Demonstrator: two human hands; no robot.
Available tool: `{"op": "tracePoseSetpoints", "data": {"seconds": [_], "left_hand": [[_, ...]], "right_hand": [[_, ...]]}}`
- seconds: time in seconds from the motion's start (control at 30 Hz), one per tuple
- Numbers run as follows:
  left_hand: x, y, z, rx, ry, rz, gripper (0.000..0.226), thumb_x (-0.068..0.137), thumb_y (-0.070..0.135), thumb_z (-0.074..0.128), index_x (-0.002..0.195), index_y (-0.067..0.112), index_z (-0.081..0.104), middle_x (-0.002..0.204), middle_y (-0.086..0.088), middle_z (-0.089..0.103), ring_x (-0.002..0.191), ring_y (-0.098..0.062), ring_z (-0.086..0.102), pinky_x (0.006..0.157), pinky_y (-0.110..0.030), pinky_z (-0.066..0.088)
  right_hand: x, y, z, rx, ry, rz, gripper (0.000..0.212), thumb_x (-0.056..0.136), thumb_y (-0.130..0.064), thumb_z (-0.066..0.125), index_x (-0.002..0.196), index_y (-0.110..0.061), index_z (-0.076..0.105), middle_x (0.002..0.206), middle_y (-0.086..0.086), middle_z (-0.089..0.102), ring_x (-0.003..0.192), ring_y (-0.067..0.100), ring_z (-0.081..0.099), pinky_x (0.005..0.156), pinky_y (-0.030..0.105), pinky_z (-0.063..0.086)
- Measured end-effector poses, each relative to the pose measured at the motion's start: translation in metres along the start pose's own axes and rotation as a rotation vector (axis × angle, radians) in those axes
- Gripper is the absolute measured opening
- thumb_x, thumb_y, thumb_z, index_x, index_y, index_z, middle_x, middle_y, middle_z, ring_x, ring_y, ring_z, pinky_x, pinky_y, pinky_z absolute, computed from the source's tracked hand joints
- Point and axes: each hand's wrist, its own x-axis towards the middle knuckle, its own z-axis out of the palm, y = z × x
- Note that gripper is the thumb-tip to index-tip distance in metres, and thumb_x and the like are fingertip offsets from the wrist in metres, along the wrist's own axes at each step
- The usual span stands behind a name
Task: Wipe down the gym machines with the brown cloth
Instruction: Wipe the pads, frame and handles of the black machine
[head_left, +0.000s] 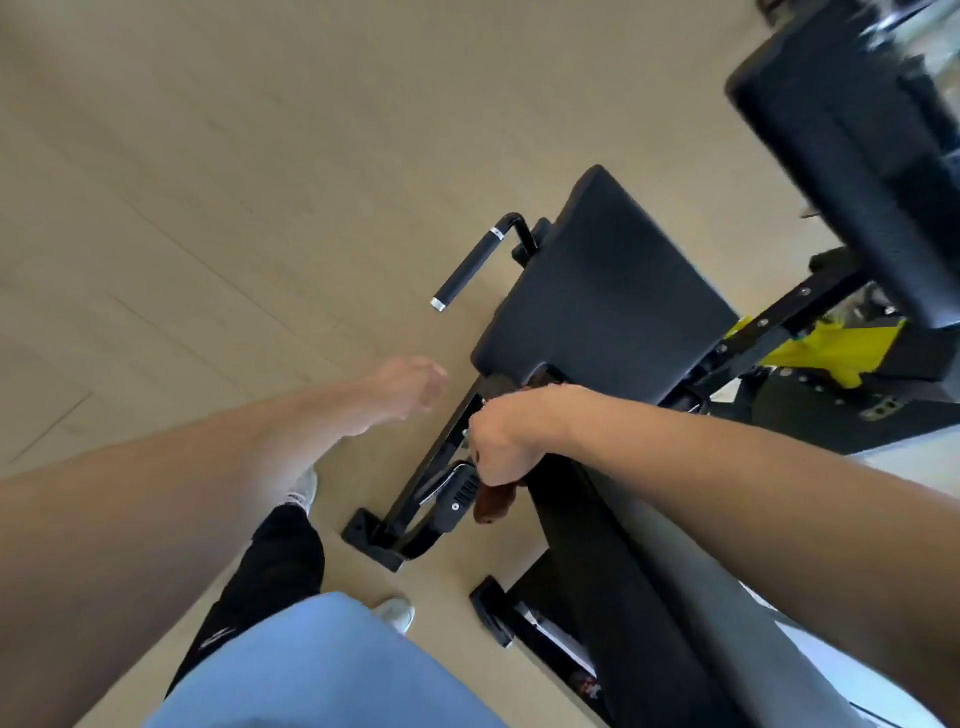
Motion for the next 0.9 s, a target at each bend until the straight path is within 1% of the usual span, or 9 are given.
{"op": "tracePoseSetpoints", "data": {"seconds": [0.13,0.23,0.27,0.33,0.4,0.5,0.63,0.73,0.9], "left_hand": [[-0.054,0.066,0.023,0.029,0.025,0.162,0.030,0.107,0.032,0.039,0.120,0.020,0.062,0.120,0.000,0.067,0.100,-0.016,0.063,0.081,-0.029,0.046],[-0.092,0.108,0.040,0.116,0.061,0.250,0.035,0.107,0.037,0.036,0.125,0.018,0.060,0.122,0.002,0.067,0.100,-0.016,0.064,0.084,-0.032,0.046],[-0.104,0.121,0.047,0.147,0.073,0.286,0.036,0.106,0.038,0.036,0.125,0.018,0.060,0.123,0.001,0.067,0.100,-0.015,0.064,0.087,-0.033,0.047],[-0.130,0.143,0.068,0.189,0.096,0.359,0.036,0.106,0.039,0.036,0.123,0.018,0.061,0.125,0.000,0.068,0.107,-0.018,0.065,0.100,-0.038,0.047],[-0.161,0.164,0.092,0.234,0.106,0.447,0.038,0.107,0.040,0.036,0.122,0.017,0.061,0.122,0.002,0.069,0.113,-0.020,0.065,0.105,-0.042,0.046],[-0.205,0.183,0.133,0.292,0.109,0.576,0.038,0.107,0.041,0.035,0.123,0.018,0.062,0.115,0.005,0.071,0.108,-0.016,0.067,0.101,-0.038,0.049],[-0.249,0.193,0.190,0.447,0.098,0.701,0.038,0.108,0.038,0.033,0.126,0.019,0.061,0.110,0.009,0.070,0.099,-0.007,0.068,0.089,-0.026,0.051],[-0.264,0.185,0.236,0.635,0.096,0.750,0.040,0.108,0.042,0.032,0.128,0.023,0.060,0.112,0.012,0.067,0.100,-0.003,0.065,0.090,-0.023,0.048],[-0.261,0.165,0.305,0.941,0.014,0.727,0.038,0.106,0.048,0.032,0.123,0.029,0.060,0.107,0.018,0.063,0.102,-0.002,0.060,0.099,-0.031,0.044]], "right_hand": [[-0.116,-0.019,0.020,0.087,0.137,-0.104,0.028,0.096,-0.028,0.049,0.107,-0.017,0.073,0.098,0.002,0.070,0.085,0.021,0.063,0.059,0.028,0.045],[-0.198,-0.022,0.040,0.207,0.357,-0.126,0.028,0.094,-0.030,0.051,0.105,-0.016,0.073,0.076,0.001,0.067,0.052,0.012,0.058,0.039,0.019,0.043],[-0.221,-0.022,0.053,0.241,0.428,-0.142,0.027,0.093,-0.030,0.051,0.104,-0.019,0.073,0.076,0.000,0.068,0.054,0.013,0.061,0.045,0.021,0.050],[-0.255,-0.020,0.087,0.306,0.551,-0.203,0.025,0.091,-0.030,0.051,0.104,-0.030,0.072,0.092,-0.007,0.074,0.083,0.015,0.069,0.076,0.037,0.060],[-0.273,-0.020,0.128,0.367,0.676,-0.251,0.027,0.092,-0.027,0.054,0.112,-0.037,0.069,0.118,-0.014,0.071,0.109,0.014,0.063,0.096,0.040,0.054],[-0.273,-0.025,0.187,0.397,0.926,-0.263,0.039,0.094,-0.028,0.058,0.130,-0.042,0.060,0.153,-0.020,0.045,0.143,0.011,0.038,0.116,0.032,0.035],[-0.244,-0.031,0.262,0.434,1.334,-0.154,0.045,0.094,-0.033,0.056,0.135,-0.048,0.055,0.160,-0.031,0.029,0.152,-0.001,0.017,0.119,0.036,0.029],[-0.220,-0.027,0.328,0.482,1.665,-0.058,0.045,0.085,-0.032,0.051,0.126,-0.041,0.066,0.154,-0.020,0.046,0.152,0.008,0.029,0.121,0.032,0.022],[-0.194,-0.015,0.407,0.611,1.987,0.144,0.038,0.082,-0.021,0.063,0.117,-0.025,0.076,0.144,-0.005,0.060,0.148,0.021,0.040,0.117,0.051,0.038]]}}
